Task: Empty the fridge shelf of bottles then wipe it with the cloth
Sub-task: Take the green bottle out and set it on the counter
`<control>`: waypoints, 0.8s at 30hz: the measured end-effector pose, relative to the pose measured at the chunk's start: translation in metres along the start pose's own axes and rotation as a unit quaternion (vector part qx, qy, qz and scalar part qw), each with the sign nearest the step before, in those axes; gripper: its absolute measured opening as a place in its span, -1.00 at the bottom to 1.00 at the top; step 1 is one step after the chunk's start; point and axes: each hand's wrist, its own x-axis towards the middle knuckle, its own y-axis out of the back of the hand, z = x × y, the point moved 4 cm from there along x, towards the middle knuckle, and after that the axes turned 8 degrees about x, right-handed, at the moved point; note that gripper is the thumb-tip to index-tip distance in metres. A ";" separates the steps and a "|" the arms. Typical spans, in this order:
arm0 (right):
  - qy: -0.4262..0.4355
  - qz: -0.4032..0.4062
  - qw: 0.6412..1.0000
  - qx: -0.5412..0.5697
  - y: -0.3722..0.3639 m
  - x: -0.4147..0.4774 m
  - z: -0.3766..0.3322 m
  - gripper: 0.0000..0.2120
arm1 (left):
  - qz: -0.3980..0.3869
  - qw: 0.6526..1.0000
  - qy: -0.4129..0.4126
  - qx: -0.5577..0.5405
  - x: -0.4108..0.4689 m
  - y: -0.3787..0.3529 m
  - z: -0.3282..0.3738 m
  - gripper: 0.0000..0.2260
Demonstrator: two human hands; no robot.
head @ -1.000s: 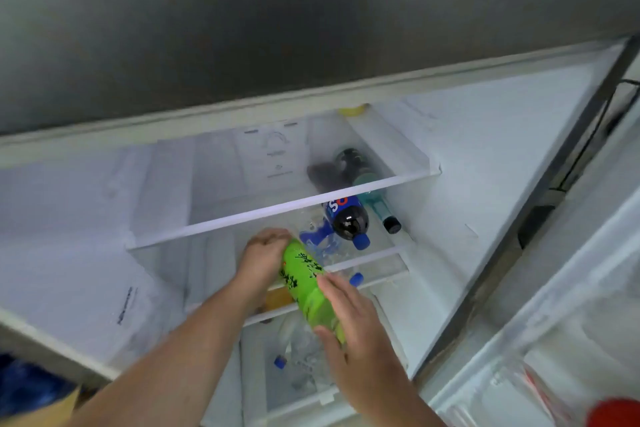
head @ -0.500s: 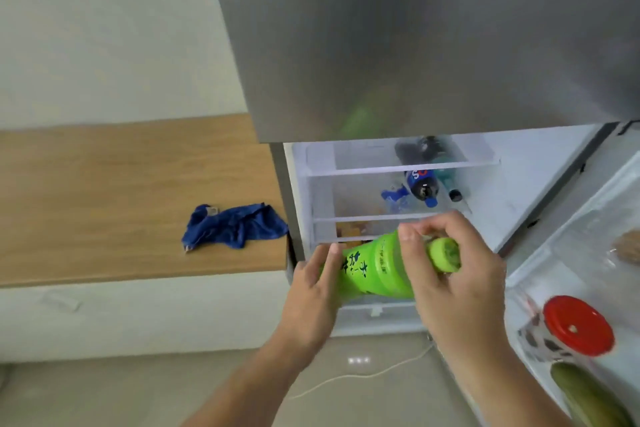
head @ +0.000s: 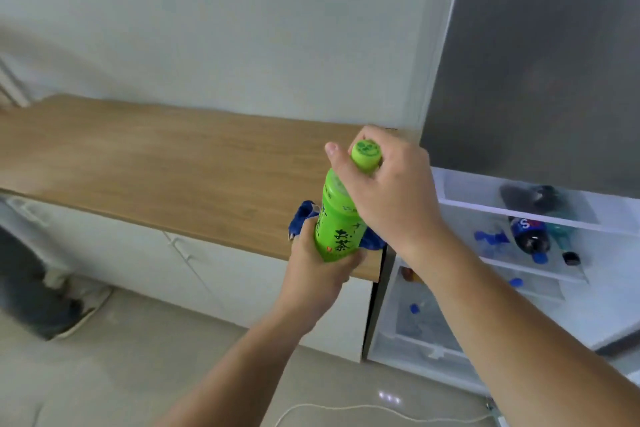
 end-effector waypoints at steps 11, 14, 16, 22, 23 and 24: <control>0.002 -0.033 0.997 -0.072 -0.205 0.111 0.084 -0.59 | 0.043 0.998 0.042 0.028 0.203 0.097 -0.071 -0.56; -0.011 -0.048 0.994 -0.096 -0.245 0.127 0.116 -0.57 | 0.042 0.997 0.044 0.048 0.249 0.105 -0.102 -0.57; -0.025 -0.063 0.991 -0.114 -0.267 0.135 0.135 -0.56 | 0.039 0.996 0.050 0.067 0.274 0.108 -0.120 -0.59; -0.046 -0.101 0.982 -0.152 -0.314 0.150 0.179 -0.60 | 0.050 0.992 0.054 0.101 0.324 0.115 -0.159 -0.58; -0.049 -0.107 0.980 -0.158 -0.318 0.151 0.184 -0.60 | 0.051 0.992 0.051 0.108 0.329 0.115 -0.163 -0.56; -0.050 -0.110 0.979 -0.164 -0.322 0.151 0.189 -0.60 | 0.049 0.991 0.048 0.112 0.333 0.114 -0.167 -0.55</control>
